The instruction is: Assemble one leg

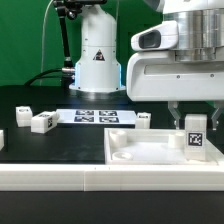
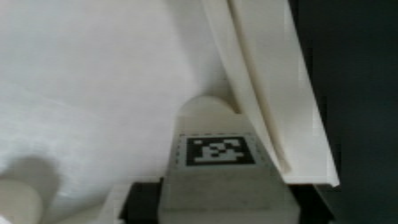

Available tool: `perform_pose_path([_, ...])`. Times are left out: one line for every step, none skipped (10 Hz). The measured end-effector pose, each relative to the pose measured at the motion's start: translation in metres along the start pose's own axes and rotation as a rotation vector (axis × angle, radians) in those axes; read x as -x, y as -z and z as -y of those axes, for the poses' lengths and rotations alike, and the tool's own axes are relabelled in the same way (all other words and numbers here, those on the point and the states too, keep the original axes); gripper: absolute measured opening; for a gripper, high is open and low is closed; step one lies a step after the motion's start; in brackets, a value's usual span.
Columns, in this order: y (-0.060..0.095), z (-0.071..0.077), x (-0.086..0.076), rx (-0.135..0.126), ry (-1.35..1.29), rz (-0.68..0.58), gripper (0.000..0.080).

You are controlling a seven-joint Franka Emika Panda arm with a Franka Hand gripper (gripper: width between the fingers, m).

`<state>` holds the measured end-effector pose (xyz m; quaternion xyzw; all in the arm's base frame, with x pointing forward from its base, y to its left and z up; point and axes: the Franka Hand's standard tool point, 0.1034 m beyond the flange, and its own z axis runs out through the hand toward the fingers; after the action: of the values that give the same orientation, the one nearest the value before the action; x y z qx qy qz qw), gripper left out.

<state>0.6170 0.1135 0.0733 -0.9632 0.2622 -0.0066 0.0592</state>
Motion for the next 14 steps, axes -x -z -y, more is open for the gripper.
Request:
perform_pose_path([-0.0003,0.0022,0.0017,-0.001,-0.122,0.000,0.0291])
perform_pose_path([-0.0008,0.0041,0.0037,0.002,-0.218,-0.002,0.0291])
perform_pose_path([-0.0007,0.0043,0.0034,-0.001,-0.284,0.002,0.0291])
perform_pose_path([-0.0006,0.0043,0.0031,-0.002,-0.352,0.004,0.0292])
perform_pose_path([-0.0005,0.0039,0.0027,-0.003,-0.357,0.004,0.0292])
perform_pose_path([-0.0007,0.0045,0.0030,-0.006,-0.432,0.006,0.0292])
perform_pose_path([-0.0008,0.0052,0.0037,-0.008,-0.452,0.009,0.0292])
perform_pose_path([-0.0009,0.0053,0.0038,-0.008,-0.402,0.009,0.0480])
perform_pose_path([0.0001,0.0046,0.0024,-0.008,-0.338,0.011,0.0591])
perform_pose_path([0.0011,0.0044,0.0024,-0.001,-0.285,0.020,0.0591])
perform_pose_path([0.0026,0.0045,-0.0003,0.000,-0.160,0.025,0.0640])
perform_pose_path([0.0044,0.0052,-0.0035,0.003,0.008,0.027,0.0647])
perform_pose_path([0.0058,0.0061,-0.0039,0.017,0.122,0.033,0.0649])
perform_pose_path([0.0071,0.0068,-0.0056,0.034,0.274,0.036,0.0649])
